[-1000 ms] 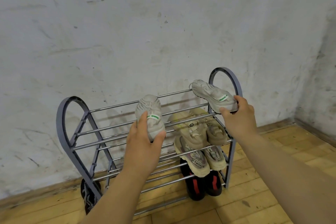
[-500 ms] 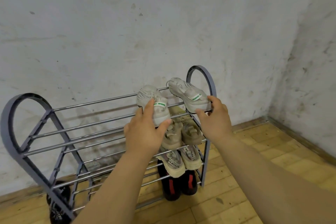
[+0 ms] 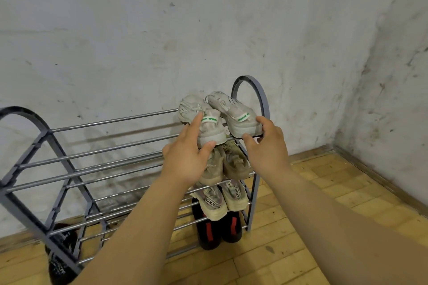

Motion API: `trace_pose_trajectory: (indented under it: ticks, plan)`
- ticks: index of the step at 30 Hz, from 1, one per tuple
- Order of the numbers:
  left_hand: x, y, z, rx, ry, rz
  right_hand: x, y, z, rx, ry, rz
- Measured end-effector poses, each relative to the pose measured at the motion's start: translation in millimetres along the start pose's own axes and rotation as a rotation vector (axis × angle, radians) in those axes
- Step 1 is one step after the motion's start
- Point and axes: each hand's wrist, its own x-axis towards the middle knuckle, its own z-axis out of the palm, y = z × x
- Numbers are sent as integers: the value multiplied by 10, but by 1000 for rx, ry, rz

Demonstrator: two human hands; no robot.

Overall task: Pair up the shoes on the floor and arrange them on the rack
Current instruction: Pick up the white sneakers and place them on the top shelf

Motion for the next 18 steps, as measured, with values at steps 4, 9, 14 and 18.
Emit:
trace_pose_trajectory:
  ticks: [4, 9, 14, 18]
  plan:
    - [-16, 6, 105, -146, 129, -104, -27, -18, 3, -17, -7, 10]
    - [-24, -19, 128, -118, 135, -47, -54, -39, -36, -35, -36, -12]
    - [-115, -55, 76, -69, 48, 12, -103, -90, -92, -29, -107, -9]
    - [-196, -90, -76, -88, -40, 30, -172, -164, -131, -61, -192, -30]
